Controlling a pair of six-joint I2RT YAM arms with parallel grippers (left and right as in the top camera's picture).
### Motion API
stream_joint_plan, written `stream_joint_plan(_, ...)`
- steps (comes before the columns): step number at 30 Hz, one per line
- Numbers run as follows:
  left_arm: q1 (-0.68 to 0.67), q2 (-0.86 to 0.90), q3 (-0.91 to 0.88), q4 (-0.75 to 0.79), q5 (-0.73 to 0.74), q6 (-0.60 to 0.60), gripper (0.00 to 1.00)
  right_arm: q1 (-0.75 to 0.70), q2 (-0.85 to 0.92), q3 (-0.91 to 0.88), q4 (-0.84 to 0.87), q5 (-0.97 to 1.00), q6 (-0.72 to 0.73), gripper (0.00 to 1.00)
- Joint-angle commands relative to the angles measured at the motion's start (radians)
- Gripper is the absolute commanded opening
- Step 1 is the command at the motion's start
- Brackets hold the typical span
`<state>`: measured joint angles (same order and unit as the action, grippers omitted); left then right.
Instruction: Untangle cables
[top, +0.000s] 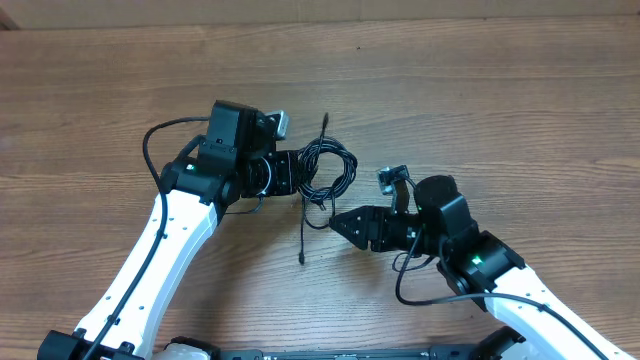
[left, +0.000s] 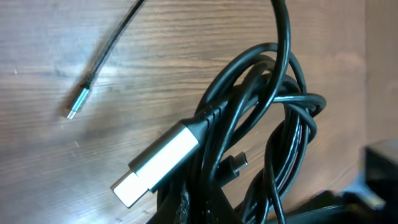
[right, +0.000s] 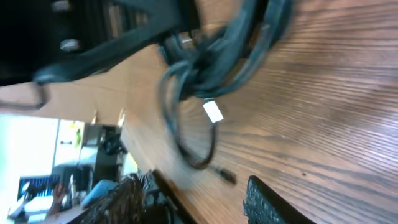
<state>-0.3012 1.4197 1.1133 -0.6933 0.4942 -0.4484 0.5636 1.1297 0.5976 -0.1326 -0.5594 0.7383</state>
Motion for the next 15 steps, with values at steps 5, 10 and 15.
stream_joint_plan(5, -0.002, -0.002, 0.010, -0.002, 0.080, -0.444, 0.04, 0.033, 0.119, 0.018, 0.220, -0.072, -0.019, 0.44)
stream_joint_plan(10, -0.002, -0.002, 0.010, 0.000, 0.106, -0.584, 0.04, 0.033, 0.124, 0.018, 0.415, -0.280, -0.040, 0.34)
stream_joint_plan(15, 0.018, -0.002, 0.010, 0.094, 0.122, -0.682, 0.04, 0.033, 0.124, 0.018, 0.516, -0.501, -0.055, 0.11)
